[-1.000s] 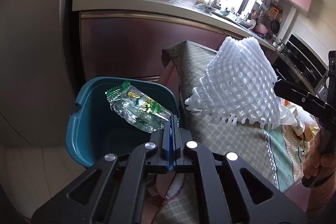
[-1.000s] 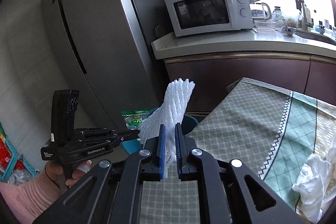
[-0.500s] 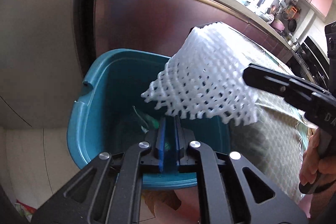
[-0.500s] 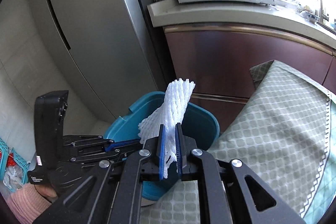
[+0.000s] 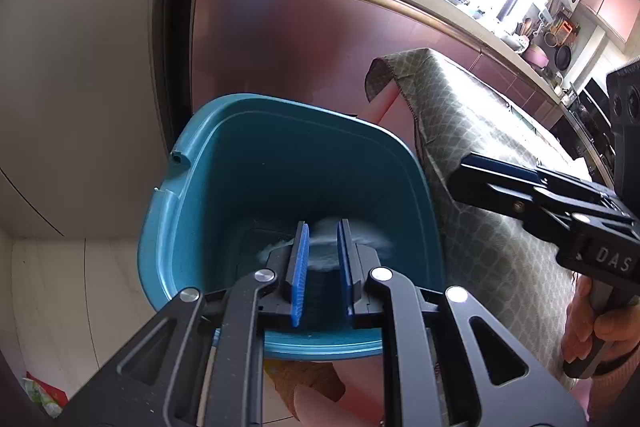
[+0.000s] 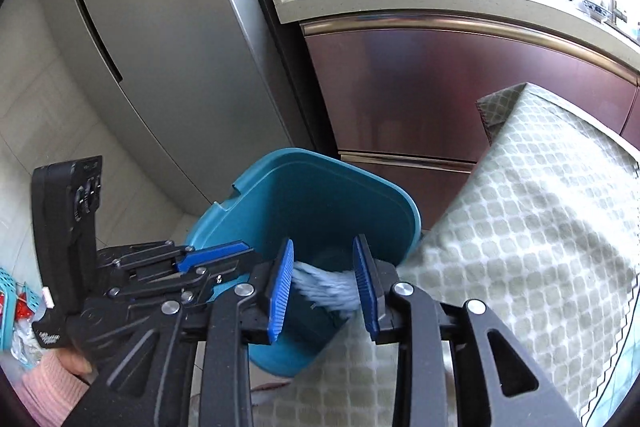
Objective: Collect trash
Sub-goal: 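Carry both items over the teal bin and open both tools to drop them, then move both open tools back over the trash on the table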
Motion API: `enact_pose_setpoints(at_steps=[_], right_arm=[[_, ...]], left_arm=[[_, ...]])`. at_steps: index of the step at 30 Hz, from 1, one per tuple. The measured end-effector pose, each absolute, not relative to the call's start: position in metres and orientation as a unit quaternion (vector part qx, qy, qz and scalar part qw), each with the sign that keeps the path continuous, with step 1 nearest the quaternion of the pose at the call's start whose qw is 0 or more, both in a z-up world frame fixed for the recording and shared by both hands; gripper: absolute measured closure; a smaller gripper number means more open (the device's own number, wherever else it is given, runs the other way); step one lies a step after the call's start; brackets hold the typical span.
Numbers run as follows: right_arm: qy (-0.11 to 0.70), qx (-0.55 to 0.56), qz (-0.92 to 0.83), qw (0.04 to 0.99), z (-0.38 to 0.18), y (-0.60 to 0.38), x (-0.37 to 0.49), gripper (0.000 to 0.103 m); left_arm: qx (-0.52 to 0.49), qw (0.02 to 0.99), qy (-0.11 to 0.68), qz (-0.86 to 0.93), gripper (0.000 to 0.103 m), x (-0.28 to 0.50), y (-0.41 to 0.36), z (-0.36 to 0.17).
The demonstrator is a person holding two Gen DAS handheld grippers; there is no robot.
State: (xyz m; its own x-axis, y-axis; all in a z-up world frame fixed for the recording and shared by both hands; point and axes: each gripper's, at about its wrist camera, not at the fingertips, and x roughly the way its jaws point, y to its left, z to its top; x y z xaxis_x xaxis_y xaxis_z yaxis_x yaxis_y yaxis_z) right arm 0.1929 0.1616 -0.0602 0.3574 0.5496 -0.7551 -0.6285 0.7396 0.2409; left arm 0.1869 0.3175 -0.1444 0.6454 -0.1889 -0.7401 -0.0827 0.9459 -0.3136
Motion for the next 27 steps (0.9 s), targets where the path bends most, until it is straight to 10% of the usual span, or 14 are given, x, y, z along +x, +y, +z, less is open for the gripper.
enact_pose_setpoints(at_steps=[27], right_arm=[[0.317,0.032,0.167,0.933,0.013,-0.144,0.072,0.056]], left_arm=[[-0.048,0.901,0.331,-0.276,0.058,0.142,0.06,-0.048]])
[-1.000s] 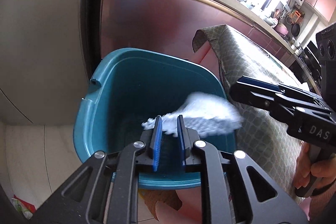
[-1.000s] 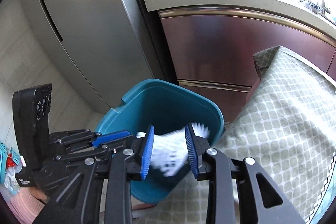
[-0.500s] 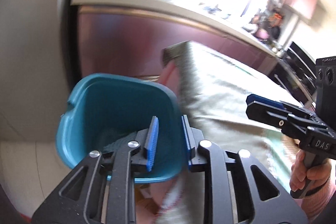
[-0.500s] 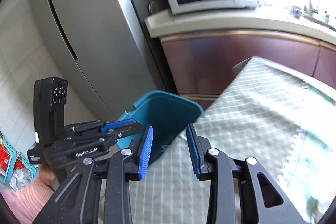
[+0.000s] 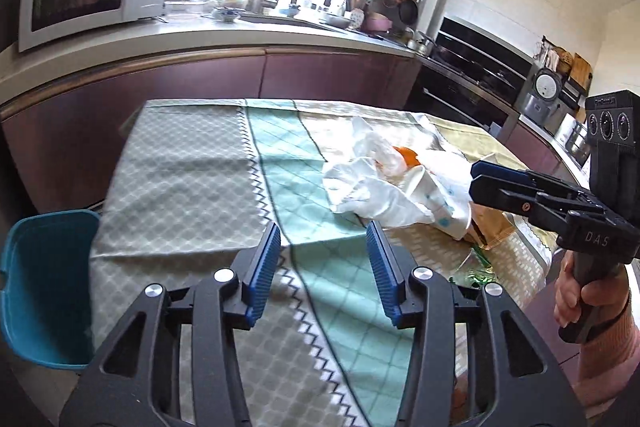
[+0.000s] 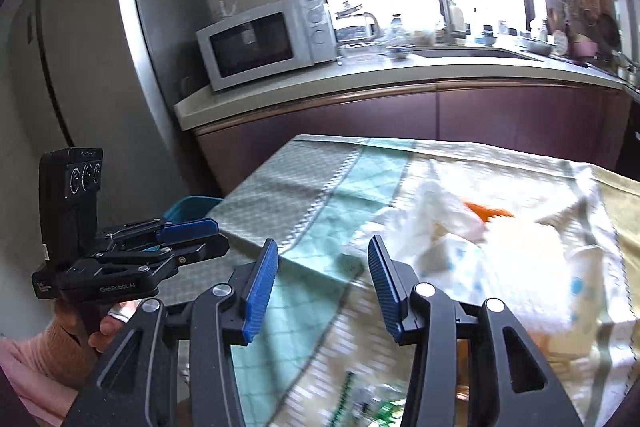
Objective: Collect trash
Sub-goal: 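Move both open tools back over the trash on the table, then grasp the white tissue with the left tool while the right tool grasps a foam net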
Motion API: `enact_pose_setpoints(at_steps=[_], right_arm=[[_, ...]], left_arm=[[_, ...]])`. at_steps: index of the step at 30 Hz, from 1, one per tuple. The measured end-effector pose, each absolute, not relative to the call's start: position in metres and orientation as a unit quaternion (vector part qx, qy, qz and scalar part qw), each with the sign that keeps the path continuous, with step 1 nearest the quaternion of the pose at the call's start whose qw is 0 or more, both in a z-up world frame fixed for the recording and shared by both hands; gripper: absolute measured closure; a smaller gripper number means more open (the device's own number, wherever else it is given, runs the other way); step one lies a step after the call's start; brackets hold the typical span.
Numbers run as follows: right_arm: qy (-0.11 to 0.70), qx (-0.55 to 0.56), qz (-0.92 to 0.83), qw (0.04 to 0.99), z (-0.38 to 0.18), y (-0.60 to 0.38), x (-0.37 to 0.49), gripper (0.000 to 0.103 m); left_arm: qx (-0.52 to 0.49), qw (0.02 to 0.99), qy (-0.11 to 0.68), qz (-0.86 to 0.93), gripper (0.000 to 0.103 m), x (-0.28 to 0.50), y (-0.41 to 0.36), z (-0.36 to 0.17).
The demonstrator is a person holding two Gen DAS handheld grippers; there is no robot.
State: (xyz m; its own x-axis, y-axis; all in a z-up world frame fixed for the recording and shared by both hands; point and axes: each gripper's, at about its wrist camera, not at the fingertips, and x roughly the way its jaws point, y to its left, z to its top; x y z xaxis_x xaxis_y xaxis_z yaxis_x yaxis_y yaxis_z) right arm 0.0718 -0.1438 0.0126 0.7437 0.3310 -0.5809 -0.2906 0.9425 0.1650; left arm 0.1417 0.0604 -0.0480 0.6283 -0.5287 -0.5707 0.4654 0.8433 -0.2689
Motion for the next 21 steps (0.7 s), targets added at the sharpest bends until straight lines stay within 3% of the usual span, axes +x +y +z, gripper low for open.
enact_pose_setpoints(at_steps=[2,8,11,21], right_arm=[[0.314,0.027,0.138,0.939,0.011,-0.165,0.066,0.05],[0.32,0.01,0.072,0.945,-0.005,-0.208,0.066,0.048],[0.325,-0.005,0.058,0.944,-0.014,-0.216,0.069,0.041],[0.327,-0.072,0.05,0.941,-0.033,-0.202,0.08,0.041]], left_arm=[[-0.044,0.895,0.341,-0.284,0.057,0.146,0.035,-0.05],[-0.038,0.889,0.363,-0.277,0.051,0.18,-0.012,-0.064],[-0.042,0.886,0.374,-0.271,0.051,0.198,-0.022,-0.073],[-0.029,0.879,0.4,-0.257,0.047,0.223,-0.051,-0.09]])
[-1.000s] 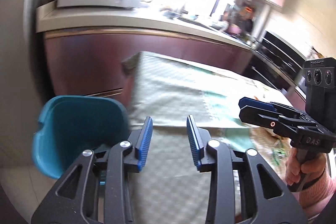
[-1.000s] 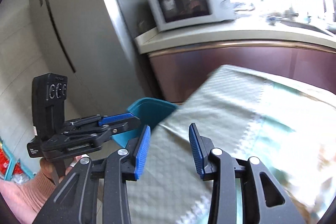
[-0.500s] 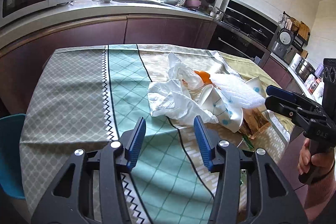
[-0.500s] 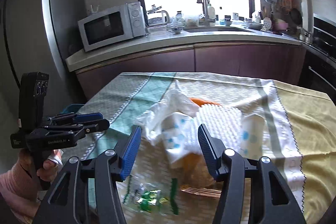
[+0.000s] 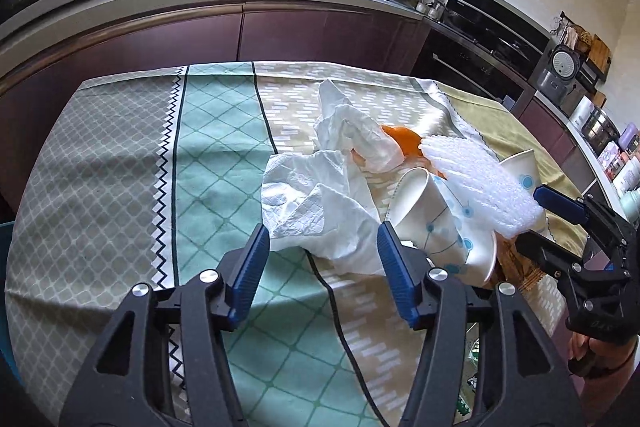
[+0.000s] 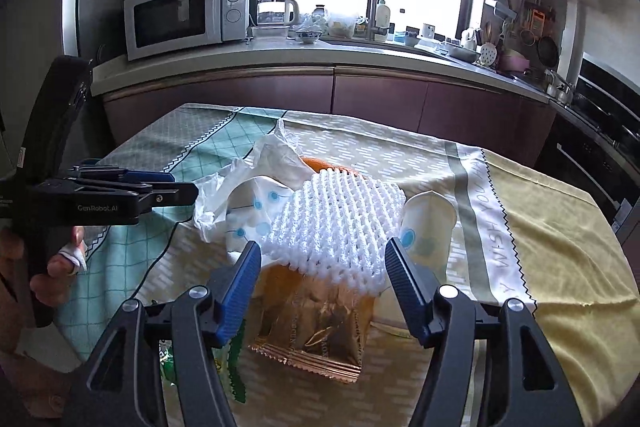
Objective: Collect trash
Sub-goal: 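Grasp the white tissue with the left tool while the right tool grasps a foam net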
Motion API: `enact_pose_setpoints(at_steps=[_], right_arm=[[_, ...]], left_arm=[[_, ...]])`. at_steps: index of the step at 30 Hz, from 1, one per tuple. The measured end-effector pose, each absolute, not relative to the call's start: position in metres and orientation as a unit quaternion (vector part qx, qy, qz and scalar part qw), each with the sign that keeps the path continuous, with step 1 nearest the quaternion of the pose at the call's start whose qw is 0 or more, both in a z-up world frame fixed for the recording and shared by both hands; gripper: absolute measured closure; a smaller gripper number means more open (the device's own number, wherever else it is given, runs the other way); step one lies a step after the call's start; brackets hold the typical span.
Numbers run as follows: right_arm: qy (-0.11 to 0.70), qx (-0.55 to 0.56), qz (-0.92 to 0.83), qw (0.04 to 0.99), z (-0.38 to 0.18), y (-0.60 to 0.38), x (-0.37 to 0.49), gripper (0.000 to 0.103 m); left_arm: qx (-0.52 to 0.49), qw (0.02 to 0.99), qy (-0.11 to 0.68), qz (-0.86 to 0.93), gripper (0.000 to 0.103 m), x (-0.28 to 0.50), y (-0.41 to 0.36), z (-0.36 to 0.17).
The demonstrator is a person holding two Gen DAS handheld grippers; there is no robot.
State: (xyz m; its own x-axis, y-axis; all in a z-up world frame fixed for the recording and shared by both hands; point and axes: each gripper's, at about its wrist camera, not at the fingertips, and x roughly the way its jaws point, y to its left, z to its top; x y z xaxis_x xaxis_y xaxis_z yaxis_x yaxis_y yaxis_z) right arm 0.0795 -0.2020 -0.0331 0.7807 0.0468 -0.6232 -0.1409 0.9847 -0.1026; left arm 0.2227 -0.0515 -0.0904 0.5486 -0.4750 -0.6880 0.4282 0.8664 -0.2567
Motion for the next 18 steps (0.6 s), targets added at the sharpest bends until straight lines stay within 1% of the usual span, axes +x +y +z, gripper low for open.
enact_pose_setpoints(at_steps=[4,6,7,8,9,10,11,12,13,14,15,18], right_arm=[[0.33,-0.08,0.052,0.939,-0.037,-0.201,0.083,0.042],[0.333,-0.081,0.053,0.938,-0.039,-0.201,0.083,0.048],[0.335,-0.08,0.055,0.937,-0.039,-0.202,0.084,0.054],[0.336,-0.078,0.056,0.937,-0.04,-0.203,0.084,0.059],[0.337,-0.076,0.056,0.937,-0.04,-0.204,0.084,0.061],[0.338,-0.074,0.057,0.937,-0.041,-0.205,0.083,0.065],[0.336,-0.071,0.058,0.937,-0.04,-0.207,0.083,0.072],[0.334,-0.067,0.061,0.938,-0.039,-0.208,0.082,0.076],[0.332,-0.062,0.066,0.939,-0.038,-0.209,0.081,0.082],[0.331,-0.057,0.067,0.939,-0.036,-0.209,0.081,0.092],[0.329,-0.054,0.066,0.941,-0.034,-0.211,0.08,0.094],[0.32,-0.05,0.066,0.944,-0.029,-0.212,0.077,0.097]], left_arm=[[-0.021,0.875,0.411,-0.254,0.048,0.229,-0.061,-0.096],[-0.02,0.871,0.419,-0.256,0.055,0.231,-0.064,-0.1],[-0.019,0.869,0.423,-0.256,0.058,0.232,-0.065,-0.102],[-0.018,0.866,0.428,-0.256,0.065,0.233,-0.066,-0.104],[-0.019,0.863,0.434,-0.258,0.072,0.235,-0.067,-0.107],[-0.021,0.861,0.437,-0.258,0.076,0.235,-0.068,-0.109],[-0.023,0.861,0.438,-0.259,0.081,0.235,-0.067,-0.11],[-0.026,0.86,0.438,-0.261,0.088,0.235,-0.067,-0.11],[-0.03,0.858,0.438,-0.265,0.091,0.234,-0.067,-0.11],[-0.033,0.858,0.437,-0.269,0.096,0.233,-0.066,-0.109],[-0.034,0.858,0.436,-0.27,0.097,0.232,-0.065,-0.109],[-0.034,0.862,0.428,-0.271,0.098,0.226,-0.063,-0.105]])
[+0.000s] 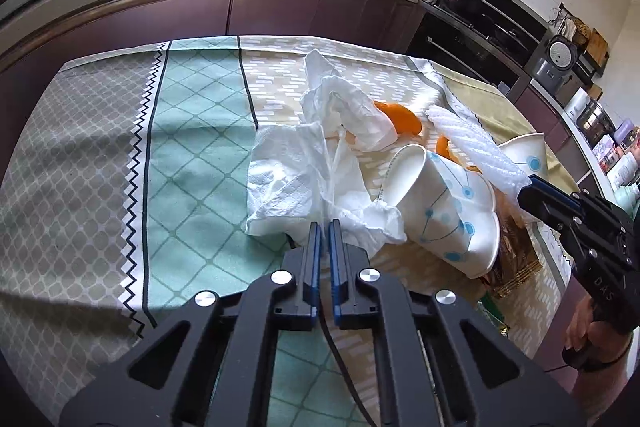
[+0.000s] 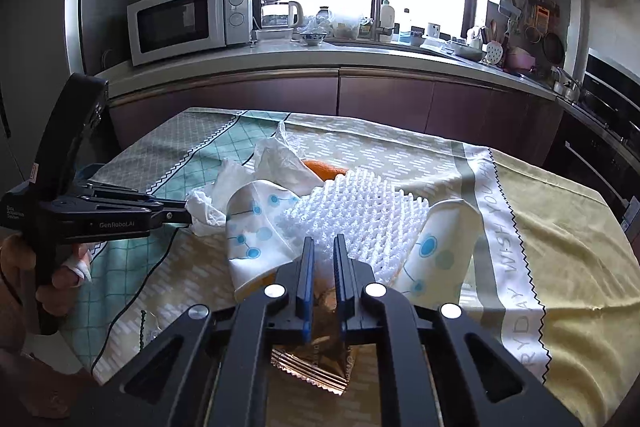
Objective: Collect trash
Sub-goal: 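Grasp the white tissue with the left tool while the right tool grasps a foam net, then carry tissue and foam net to the teal bin and open both tools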
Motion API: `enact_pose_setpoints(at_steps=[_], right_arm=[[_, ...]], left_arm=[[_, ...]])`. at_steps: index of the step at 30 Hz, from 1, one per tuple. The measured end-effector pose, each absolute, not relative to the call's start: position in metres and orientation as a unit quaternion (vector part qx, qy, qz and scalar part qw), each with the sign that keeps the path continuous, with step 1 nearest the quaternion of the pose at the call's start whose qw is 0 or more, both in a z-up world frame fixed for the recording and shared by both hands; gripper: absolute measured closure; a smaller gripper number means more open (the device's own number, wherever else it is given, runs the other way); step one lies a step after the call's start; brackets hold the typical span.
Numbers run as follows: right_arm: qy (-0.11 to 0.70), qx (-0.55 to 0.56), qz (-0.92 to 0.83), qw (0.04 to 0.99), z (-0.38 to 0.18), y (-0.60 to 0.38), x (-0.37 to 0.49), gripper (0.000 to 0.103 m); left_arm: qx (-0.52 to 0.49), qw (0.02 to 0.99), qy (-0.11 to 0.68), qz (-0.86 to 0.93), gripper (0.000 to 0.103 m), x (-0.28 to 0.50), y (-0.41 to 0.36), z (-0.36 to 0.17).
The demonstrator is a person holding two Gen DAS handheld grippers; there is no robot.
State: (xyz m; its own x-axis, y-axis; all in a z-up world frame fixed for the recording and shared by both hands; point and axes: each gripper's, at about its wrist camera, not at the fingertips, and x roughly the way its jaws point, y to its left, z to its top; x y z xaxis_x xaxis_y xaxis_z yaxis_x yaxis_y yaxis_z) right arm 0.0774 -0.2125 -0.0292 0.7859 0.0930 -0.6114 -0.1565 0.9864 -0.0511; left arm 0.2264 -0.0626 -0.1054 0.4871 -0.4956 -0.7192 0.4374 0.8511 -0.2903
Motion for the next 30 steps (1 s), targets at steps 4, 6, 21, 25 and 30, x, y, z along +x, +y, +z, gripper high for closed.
enact_pose_setpoints(at_steps=[4,6,21,25,30], right_arm=[[0.307,-0.041,0.067,0.948,-0.021,-0.215,0.074,0.098],[0.3,-0.036,0.068,0.951,-0.017,-0.216,0.072,0.098],[0.24,-0.023,0.114,0.964,0.022,-0.194,0.056,0.098],[0.229,-0.027,0.15,0.961,0.031,-0.172,0.053,0.098],[0.224,-0.025,0.204,0.953,0.036,-0.14,0.053,0.098]], left_arm=[[-0.04,0.866,0.416,-0.273,0.099,0.219,-0.055,-0.096],[-0.045,0.869,0.409,-0.274,0.099,0.215,-0.05,-0.09],[-0.076,0.894,0.355,-0.262,0.099,0.177,0.008,-0.041],[-0.08,0.903,0.341,-0.249,0.099,0.166,0.032,-0.03],[-0.088,0.913,0.327,-0.226,0.099,0.15,0.071,-0.018]])
